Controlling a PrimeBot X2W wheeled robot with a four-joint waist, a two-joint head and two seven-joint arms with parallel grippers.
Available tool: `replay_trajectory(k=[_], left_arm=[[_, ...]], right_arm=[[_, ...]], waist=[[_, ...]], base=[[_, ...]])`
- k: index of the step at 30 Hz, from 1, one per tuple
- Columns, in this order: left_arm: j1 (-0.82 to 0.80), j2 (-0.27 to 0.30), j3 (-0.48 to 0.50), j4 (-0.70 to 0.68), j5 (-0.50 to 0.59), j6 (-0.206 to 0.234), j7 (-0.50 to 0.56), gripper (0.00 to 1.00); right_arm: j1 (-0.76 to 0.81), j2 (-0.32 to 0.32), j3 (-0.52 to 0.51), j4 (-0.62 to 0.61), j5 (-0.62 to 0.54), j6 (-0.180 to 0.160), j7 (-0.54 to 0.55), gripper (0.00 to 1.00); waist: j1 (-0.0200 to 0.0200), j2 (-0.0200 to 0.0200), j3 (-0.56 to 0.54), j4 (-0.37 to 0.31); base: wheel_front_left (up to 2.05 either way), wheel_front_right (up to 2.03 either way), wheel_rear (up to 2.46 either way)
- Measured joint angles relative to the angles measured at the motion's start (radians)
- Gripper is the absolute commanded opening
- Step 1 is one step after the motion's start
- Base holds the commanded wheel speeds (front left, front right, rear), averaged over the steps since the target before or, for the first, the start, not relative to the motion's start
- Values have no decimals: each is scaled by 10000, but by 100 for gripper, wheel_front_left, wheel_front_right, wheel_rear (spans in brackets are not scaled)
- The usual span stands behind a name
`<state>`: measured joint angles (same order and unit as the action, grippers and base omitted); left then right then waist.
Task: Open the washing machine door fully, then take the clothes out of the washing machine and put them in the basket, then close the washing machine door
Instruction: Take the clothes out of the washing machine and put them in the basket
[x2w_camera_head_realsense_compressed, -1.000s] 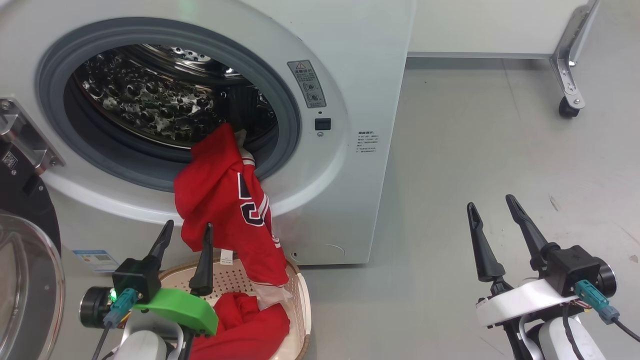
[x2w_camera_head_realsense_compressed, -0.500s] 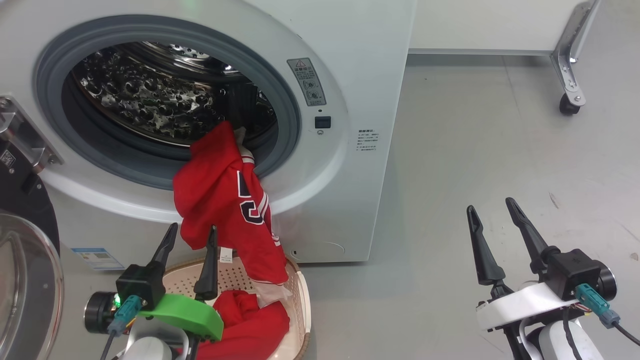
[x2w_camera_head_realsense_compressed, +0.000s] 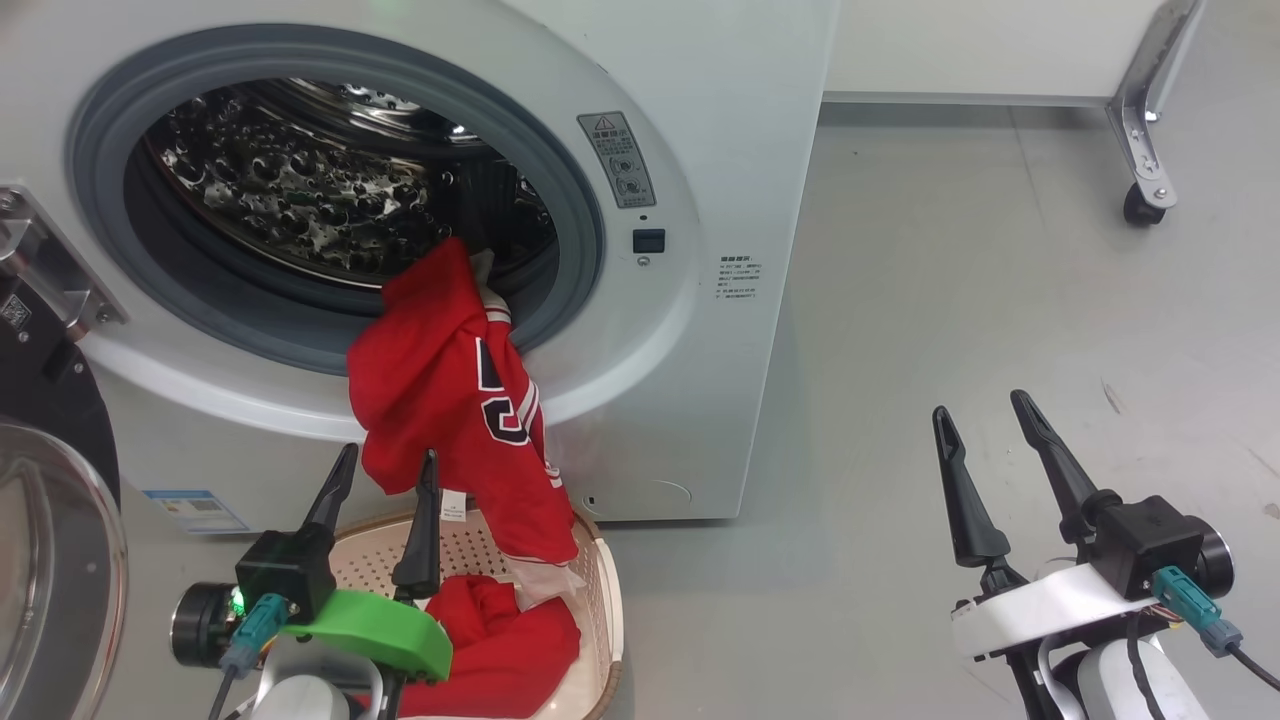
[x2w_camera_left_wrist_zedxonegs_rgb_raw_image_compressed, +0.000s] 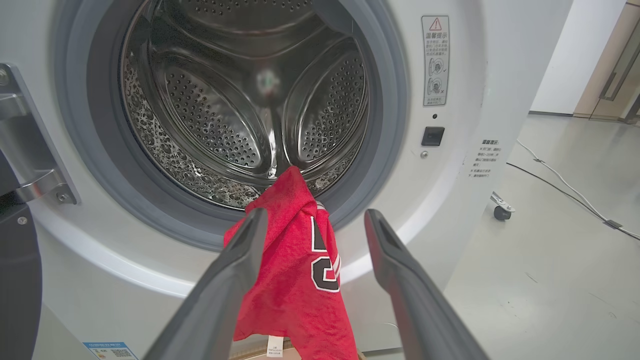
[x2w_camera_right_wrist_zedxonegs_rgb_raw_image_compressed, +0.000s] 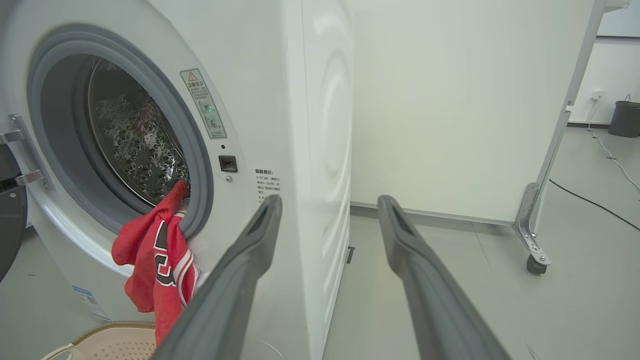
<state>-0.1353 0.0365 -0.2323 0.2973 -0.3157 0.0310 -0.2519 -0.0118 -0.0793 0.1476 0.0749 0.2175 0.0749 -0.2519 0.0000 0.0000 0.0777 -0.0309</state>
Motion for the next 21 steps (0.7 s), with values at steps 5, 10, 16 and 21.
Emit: replay_trajectory(k=[5,10,16,21], left_arm=[[26,0,13,-188,4,79,0,100],[26,0,56,-326,4,148,-2,100],[-21,13,146,-500,12,265,38,100],[-408,104,393,-591,23,408,401,100]], right_arm=[[-2,0,40,-63,0,0,0,100],[-5,-2,52,-199,0,0,0,100],[-9,-17,67,-445,0,2,15,100],[-86,-31,146,-583,0,19,46,100]], waist=[[0,0,181,-48],[0,0,405,-125],[0,0,921,-259],[0,0,1504,-395]], base=[[0,0,0],[0,0,0],[0,0,0],[0,0,0]])
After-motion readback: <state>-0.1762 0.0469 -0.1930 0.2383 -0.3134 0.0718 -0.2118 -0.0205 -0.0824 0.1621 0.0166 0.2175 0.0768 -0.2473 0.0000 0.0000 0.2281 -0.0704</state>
